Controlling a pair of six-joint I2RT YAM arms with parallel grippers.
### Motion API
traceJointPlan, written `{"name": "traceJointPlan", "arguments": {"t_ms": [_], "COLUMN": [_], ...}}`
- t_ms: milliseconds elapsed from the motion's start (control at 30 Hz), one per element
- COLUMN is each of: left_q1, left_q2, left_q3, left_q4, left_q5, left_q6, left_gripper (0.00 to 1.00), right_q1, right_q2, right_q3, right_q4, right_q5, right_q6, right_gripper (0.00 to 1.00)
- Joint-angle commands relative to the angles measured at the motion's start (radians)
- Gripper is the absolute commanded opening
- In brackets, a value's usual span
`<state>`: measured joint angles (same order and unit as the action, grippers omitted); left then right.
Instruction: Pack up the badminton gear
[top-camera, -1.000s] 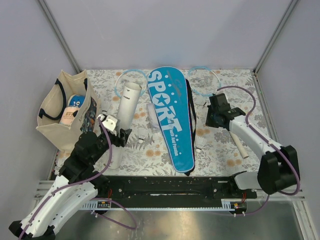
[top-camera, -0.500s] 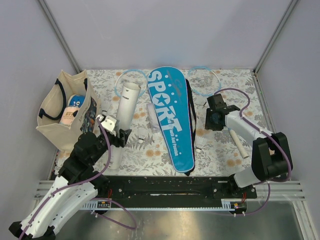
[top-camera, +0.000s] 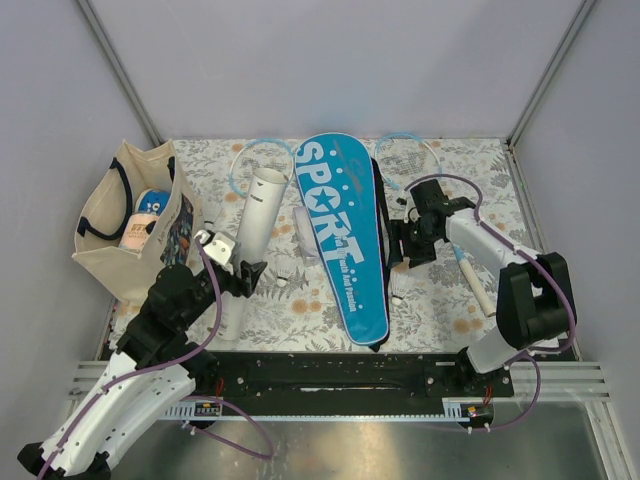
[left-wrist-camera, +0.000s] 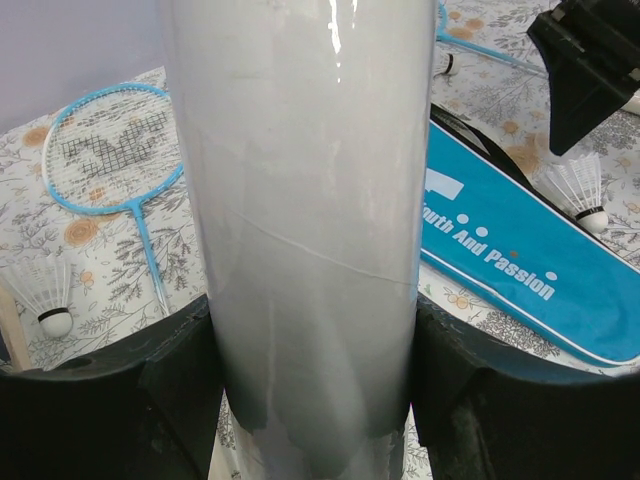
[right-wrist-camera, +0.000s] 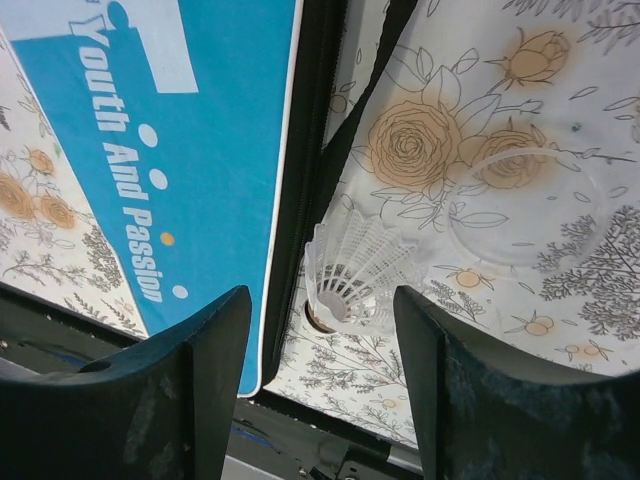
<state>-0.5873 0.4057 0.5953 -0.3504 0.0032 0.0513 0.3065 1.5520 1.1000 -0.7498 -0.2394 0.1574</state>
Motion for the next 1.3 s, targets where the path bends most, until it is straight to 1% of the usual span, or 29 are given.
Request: {"name": "traceJointPlan", "arguments": {"t_ms": [0,67,167,267,333,400,533,600,633,667,733,833,867,1067,1133,1200,1267], "left_q1": [-0.002,-0.002,0.000,0.000,-0.002,-0.002,-0.002,-0.002,0.000,-0.002,-0.002,-0.002,-0.002,0.000,-0.002,0.000,-0.002], "left_q2": [-0.001,0.001,0.002,0.002,0.004,0.004,0.010,0.012,0.012,0.012,0.013,0.013,0.012,0.021,0.027,0.031,0.042], "left_q3": [0.014,0.012,0.014,0.015,0.015,0.015,0.015,0.015,0.017,0.015,0.015,0.015,0.014,0.011,0.008,0.000,0.000], "left_q4": [0.065,0.065,0.065,0.067,0.067,0.067,0.067,0.067,0.067,0.068,0.067,0.067,0.068,0.070,0.077,0.086,0.091], "left_q5": [0.043,0.044,0.046,0.050,0.052,0.055,0.060,0.064,0.064,0.063,0.064,0.070,0.070,0.098,0.119,0.136,0.142], "left_q6": [-0.011,-0.013,-0.014,-0.014,-0.015,-0.016,-0.016,-0.016,-0.016,-0.016,-0.016,-0.016,-0.016,-0.011,-0.008,-0.004,-0.004], "left_gripper": [0.44,0.44,0.44,0.44,0.44,0.44,0.44,0.44,0.44,0.44,0.44,0.44,0.44,0.44,0.44,0.44,0.44], "right_q1": [-0.003,-0.003,-0.003,-0.001,-0.001,-0.003,-0.003,-0.003,-0.003,-0.003,-0.003,-0.003,-0.003,-0.003,-0.003,-0.001,0.003], "right_q2": [0.043,0.065,0.072,0.068,0.072,0.092,0.106,0.096,0.091,0.080,0.051,-0.009,-0.032,-0.157,-0.202,-0.257,-0.303], "right_q3": [0.035,0.035,0.026,0.015,0.015,0.032,0.020,0.006,0.003,0.001,0.004,0.027,0.044,0.135,0.161,0.170,0.172], "right_q4": [-0.046,-0.046,-0.046,-0.049,-0.062,-0.091,-0.105,-0.105,-0.103,-0.103,-0.109,-0.128,-0.135,-0.160,-0.119,-0.030,0.062], "right_q5": [-0.095,-0.107,-0.136,-0.141,-0.143,-0.141,-0.112,-0.107,-0.103,-0.095,-0.086,-0.080,-0.075,-0.069,-0.116,-0.190,-0.222], "right_q6": [-0.055,-0.061,-0.067,-0.070,-0.070,-0.074,-0.076,-0.076,-0.076,-0.075,-0.065,-0.050,-0.044,0.008,0.036,0.086,0.164], "right_gripper": [0.69,0.68,0.64,0.57,0.46,0.40,0.36,0.32,0.28,0.20,0.11,0.01,0.00,0.00,0.00,0.00,0.00]}}
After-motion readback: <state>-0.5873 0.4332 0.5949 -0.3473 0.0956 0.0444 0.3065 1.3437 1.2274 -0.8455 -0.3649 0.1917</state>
